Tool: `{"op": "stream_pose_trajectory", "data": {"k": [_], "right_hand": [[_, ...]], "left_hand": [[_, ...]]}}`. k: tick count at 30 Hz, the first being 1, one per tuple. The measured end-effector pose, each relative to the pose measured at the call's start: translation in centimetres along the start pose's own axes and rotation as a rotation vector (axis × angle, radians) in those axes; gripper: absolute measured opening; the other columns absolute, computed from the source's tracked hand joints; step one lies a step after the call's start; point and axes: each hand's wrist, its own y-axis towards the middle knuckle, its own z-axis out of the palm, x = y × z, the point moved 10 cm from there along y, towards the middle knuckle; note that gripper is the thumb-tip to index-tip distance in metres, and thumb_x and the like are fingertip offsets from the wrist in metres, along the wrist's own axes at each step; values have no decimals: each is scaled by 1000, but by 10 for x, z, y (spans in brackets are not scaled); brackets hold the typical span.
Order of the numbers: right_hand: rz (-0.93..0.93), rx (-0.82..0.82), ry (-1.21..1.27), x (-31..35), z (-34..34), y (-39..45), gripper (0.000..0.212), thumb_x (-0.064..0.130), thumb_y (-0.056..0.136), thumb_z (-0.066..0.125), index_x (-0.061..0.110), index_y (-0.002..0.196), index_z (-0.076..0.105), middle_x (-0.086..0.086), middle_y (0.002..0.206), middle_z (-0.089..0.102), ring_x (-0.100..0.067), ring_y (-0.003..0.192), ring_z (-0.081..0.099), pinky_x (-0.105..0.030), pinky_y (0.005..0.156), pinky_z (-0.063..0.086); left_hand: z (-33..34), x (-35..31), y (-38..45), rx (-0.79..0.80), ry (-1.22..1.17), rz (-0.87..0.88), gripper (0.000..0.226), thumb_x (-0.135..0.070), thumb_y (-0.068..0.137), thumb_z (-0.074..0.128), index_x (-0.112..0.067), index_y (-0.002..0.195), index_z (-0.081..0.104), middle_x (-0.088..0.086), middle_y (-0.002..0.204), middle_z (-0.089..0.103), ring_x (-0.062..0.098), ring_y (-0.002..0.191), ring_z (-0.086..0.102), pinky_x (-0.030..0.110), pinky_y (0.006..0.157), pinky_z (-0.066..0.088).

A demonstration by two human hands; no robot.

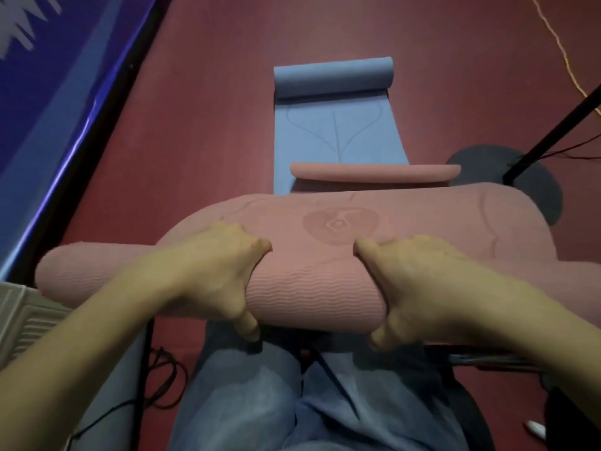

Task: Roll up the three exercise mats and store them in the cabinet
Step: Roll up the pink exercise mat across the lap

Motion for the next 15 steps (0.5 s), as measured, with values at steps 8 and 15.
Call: {"op": "stream_pose_trajectory", "data": {"k": [8,15], "right_hand": [[-20,88,129,1,13,17,86,67,48,84,31,113,41,11,110,57,-20,97,58,-35,77,46],[-24,266,535,-29,20,39,95,46,46,101,36,121,43,16,108,57,-3,96,57,-17,76,45]], "left_hand": [[14,10,-6,-142,-133,39,130,-81,42,78,-28,153,39,-11,142,55,11,127,53,31,103,46],[-17,-13,-22,-531,8,111,95,-77,49,73,-17,122,58,-3,109,59,25,97,59,38,79,43]]}}
